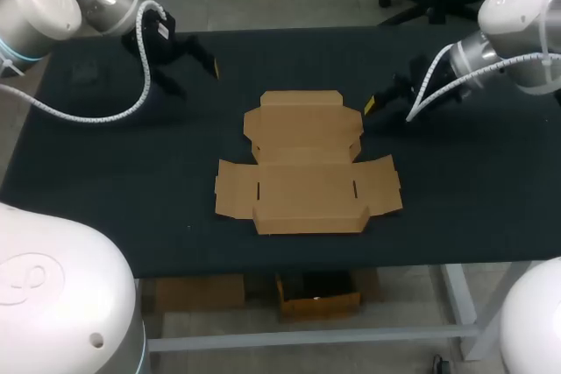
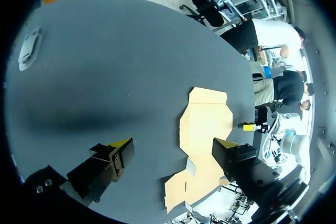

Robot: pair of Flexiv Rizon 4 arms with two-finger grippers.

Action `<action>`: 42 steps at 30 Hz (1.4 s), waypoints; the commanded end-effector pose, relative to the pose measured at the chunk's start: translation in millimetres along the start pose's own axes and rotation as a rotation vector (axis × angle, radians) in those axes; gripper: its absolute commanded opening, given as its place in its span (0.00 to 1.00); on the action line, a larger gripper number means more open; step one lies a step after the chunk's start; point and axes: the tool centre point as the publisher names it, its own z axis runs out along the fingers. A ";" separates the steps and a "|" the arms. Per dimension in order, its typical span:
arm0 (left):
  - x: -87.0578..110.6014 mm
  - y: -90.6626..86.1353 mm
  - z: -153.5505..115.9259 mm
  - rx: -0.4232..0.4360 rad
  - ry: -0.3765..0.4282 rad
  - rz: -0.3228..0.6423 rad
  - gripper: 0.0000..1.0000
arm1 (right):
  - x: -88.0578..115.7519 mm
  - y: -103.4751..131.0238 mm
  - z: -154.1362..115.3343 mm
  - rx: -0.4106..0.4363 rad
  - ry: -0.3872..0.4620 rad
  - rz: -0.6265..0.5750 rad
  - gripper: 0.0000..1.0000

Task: Assemble the packaging by folding the flat box into shape, placing the metal phone stand inside, and closing the box properly

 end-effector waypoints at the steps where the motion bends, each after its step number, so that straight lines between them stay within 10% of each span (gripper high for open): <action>1: -0.3 2.0 -0.8 0.002 0.000 0.001 1.00 | -5.3 -1.6 4.5 -0.019 0.014 -0.027 0.53; 42: -13.5 5.4 -7.9 0.011 0.017 -0.007 1.00 | -1.6 22.4 43.4 -0.014 0.093 -0.043 0.41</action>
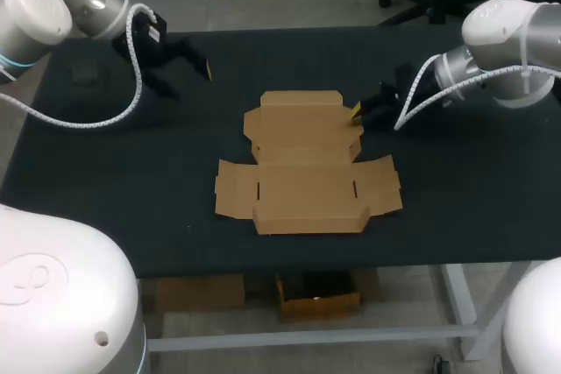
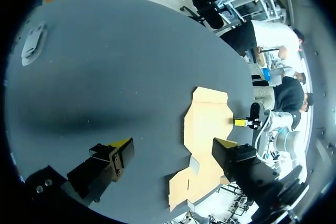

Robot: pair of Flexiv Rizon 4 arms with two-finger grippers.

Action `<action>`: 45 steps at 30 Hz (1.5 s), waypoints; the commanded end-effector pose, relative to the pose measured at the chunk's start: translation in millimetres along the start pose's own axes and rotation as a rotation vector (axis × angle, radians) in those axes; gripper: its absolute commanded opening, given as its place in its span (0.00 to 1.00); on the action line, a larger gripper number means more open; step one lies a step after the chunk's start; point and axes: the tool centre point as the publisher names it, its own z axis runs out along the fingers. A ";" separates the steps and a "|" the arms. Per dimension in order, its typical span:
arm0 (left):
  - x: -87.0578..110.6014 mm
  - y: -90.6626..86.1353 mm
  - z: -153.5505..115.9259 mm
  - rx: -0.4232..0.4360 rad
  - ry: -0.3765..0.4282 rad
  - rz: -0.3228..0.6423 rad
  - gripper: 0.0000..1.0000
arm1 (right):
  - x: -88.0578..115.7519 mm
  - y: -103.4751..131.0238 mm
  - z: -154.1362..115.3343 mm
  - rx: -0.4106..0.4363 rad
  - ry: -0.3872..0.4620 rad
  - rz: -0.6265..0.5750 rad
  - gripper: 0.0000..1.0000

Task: Assemble the packaging by folding the flat box into shape, placing the metal phone stand inside, and closing the box properly

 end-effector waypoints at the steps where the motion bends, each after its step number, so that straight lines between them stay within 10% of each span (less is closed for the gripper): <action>1: -1.3 0.7 -0.2 0.000 0.004 0.002 1.00 | -1.7 4.5 4.6 0.011 0.021 -0.004 0.41; 14: -4.3 2.7 -2.3 0.005 0.006 0.001 1.00 | 6.1 4.9 13.6 0.017 0.059 -0.013 0.37; 21: -5.3 3.8 -2.7 -0.003 0.011 0.005 1.00 | 9.5 0.1 11.2 -0.004 0.096 -0.034 0.00; 45: 3.5 0.8 2.8 -0.086 0.040 0.100 1.00 | 60.1 -2.6 -41.8 -0.143 0.224 -0.268 0.00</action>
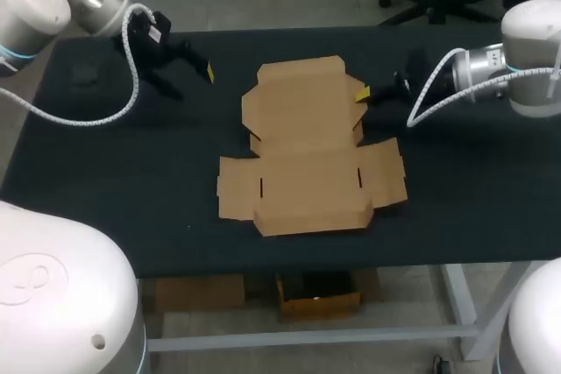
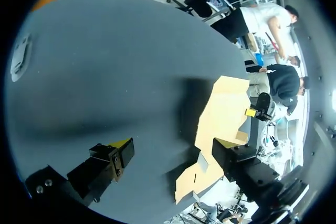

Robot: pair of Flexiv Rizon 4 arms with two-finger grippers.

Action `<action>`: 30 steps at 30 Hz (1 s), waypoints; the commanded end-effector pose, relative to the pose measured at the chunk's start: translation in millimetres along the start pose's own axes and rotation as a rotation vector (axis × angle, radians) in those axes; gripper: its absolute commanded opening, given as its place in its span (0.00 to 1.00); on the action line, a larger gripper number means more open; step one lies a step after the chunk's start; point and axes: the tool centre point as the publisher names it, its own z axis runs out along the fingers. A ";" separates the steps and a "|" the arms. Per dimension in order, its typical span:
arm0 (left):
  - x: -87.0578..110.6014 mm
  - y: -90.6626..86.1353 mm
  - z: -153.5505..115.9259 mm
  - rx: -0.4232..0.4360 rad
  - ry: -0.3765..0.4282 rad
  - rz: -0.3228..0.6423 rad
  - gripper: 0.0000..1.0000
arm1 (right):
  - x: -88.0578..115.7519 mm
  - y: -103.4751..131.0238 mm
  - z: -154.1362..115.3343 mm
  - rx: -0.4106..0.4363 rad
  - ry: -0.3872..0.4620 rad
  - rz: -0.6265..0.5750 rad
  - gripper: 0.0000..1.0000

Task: Assemble the packaging by folding the flat box into shape, placing the metal phone stand inside, and closing the box properly

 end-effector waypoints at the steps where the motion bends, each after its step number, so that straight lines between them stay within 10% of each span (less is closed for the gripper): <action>1: -0.3 -2.9 -0.3 -0.009 0.000 0.001 1.00 | 1.7 -0.7 -5.3 0.000 0.004 -0.001 0.00; 19: -0.3 -2.9 -0.3 -0.009 0.000 0.001 1.00 | 1.6 9.7 -2.2 -0.023 0.051 -0.027 0.00; 30: 13.9 -12.8 -0.2 0.126 0.180 0.138 1.00 | 20.5 20.2 -12.1 -0.076 0.094 -0.107 0.00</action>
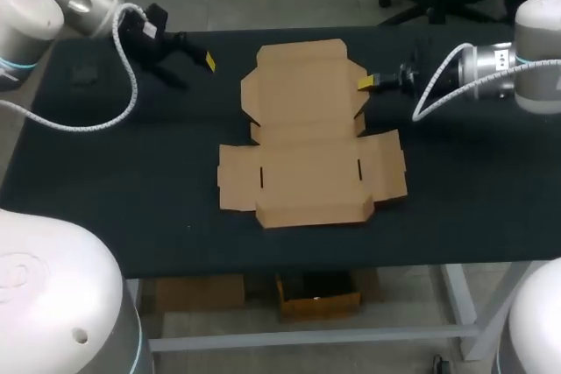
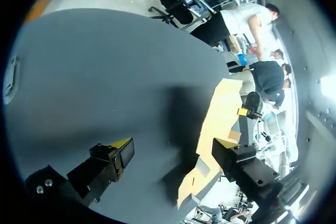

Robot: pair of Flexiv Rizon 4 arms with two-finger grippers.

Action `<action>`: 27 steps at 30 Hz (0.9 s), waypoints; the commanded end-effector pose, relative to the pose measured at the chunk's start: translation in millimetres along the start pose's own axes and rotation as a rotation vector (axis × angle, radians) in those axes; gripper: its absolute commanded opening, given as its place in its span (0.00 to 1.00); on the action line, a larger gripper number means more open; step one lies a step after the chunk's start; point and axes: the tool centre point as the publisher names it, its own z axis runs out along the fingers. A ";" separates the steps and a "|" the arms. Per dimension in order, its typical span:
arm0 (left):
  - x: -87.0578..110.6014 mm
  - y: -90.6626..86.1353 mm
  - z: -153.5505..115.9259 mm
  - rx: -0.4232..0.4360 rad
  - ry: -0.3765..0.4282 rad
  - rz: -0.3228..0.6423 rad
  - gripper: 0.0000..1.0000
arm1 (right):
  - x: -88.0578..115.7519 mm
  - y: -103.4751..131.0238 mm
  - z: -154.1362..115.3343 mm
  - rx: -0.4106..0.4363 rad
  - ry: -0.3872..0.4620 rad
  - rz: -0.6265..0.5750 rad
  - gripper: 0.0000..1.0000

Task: Assemble the packaging by folding the flat box into shape, placing the metal phone stand inside, and closing the box properly

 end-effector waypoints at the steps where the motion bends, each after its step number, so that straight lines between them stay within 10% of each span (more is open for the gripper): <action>1: 1.3 4.6 7.4 0.048 0.049 0.037 1.00 | 4.3 2.4 -4.0 -0.013 0.020 -0.020 0.00; 27: 54.1 -7.1 29.8 0.178 0.206 0.399 1.00 | 25.1 26.3 0.1 -0.095 0.115 -0.139 0.00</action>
